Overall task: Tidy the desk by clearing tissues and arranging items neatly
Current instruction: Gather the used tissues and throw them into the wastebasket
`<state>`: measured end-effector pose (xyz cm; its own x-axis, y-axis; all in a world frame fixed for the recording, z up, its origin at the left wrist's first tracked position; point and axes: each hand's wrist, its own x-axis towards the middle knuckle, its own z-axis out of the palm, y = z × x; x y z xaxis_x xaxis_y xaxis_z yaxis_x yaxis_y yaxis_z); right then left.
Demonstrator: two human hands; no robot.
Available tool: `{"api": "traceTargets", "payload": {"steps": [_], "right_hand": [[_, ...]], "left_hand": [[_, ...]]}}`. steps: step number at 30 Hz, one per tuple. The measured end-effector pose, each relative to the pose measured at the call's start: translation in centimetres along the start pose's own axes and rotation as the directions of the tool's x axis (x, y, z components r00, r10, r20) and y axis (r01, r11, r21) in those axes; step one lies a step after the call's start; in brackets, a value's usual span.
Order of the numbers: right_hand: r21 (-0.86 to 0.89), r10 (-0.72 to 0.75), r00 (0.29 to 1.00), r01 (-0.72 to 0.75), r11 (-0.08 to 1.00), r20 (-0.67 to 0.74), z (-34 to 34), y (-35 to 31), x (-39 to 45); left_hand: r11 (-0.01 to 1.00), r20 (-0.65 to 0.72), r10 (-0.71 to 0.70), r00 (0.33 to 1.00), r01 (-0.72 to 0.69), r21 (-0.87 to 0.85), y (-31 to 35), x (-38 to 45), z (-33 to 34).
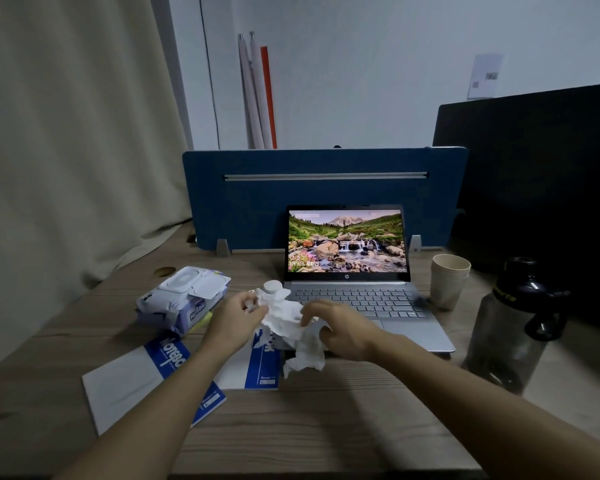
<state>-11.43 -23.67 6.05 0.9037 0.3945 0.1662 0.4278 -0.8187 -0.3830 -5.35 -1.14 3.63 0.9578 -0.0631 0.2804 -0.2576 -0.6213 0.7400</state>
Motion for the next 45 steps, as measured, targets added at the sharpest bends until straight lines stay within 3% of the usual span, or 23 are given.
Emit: {"api": "traceTargets", "payload": {"steps": [3, 9, 21, 26, 33, 36, 39, 45], "right_hand": [[0.004, 0.056, 0.998, -0.056, 0.998, -0.028, 0.1, 1.1, -0.4], [-0.078, 0.065, 0.994, -0.058, 0.995, 0.087, 2.0, 1.7, -0.6], [0.004, 0.058, 0.998, -0.058, 0.998, -0.017, 3.8, 0.3, 0.7], [0.189, 0.204, 0.963, -0.169, 0.967, -0.179, 2.0, 0.6, 0.5], [0.477, 0.297, 0.889, -0.104, 0.873, -0.349, 0.2, -0.4, 0.5], [0.554, 0.291, 0.911, -0.087, 0.828, -0.291, 0.2, -1.0, 0.7], [0.526, 0.238, 0.941, -0.080, 0.846, -0.240, 0.7, -1.3, 0.8], [0.617, 0.211, 0.972, -0.104, 0.780, -0.104, 1.0, -1.6, 0.2]], "left_hand": [[1.000, -0.003, -0.017, 1.000, 0.017, 0.017, -0.3, 0.0, -0.3], [1.000, -0.007, -0.003, 1.000, 0.002, -0.016, -1.2, -0.5, -1.1], [0.995, -0.138, -0.037, 0.990, 0.048, 0.082, -3.2, -1.4, -4.5], [0.998, -0.121, -0.023, 0.992, 0.030, 0.055, -3.3, -1.3, -4.1], [0.999, -0.035, 0.000, 0.999, -0.002, -0.053, -1.8, -1.6, -2.0], [0.982, 0.009, 0.056, 0.998, -0.053, -0.179, -0.8, -1.5, -1.1], [0.947, 0.072, 0.057, 0.996, -0.031, -0.319, 0.0, -1.9, -0.8], [0.954, 0.118, 0.060, 0.991, -0.023, -0.298, 0.4, -2.5, -0.3]]}}
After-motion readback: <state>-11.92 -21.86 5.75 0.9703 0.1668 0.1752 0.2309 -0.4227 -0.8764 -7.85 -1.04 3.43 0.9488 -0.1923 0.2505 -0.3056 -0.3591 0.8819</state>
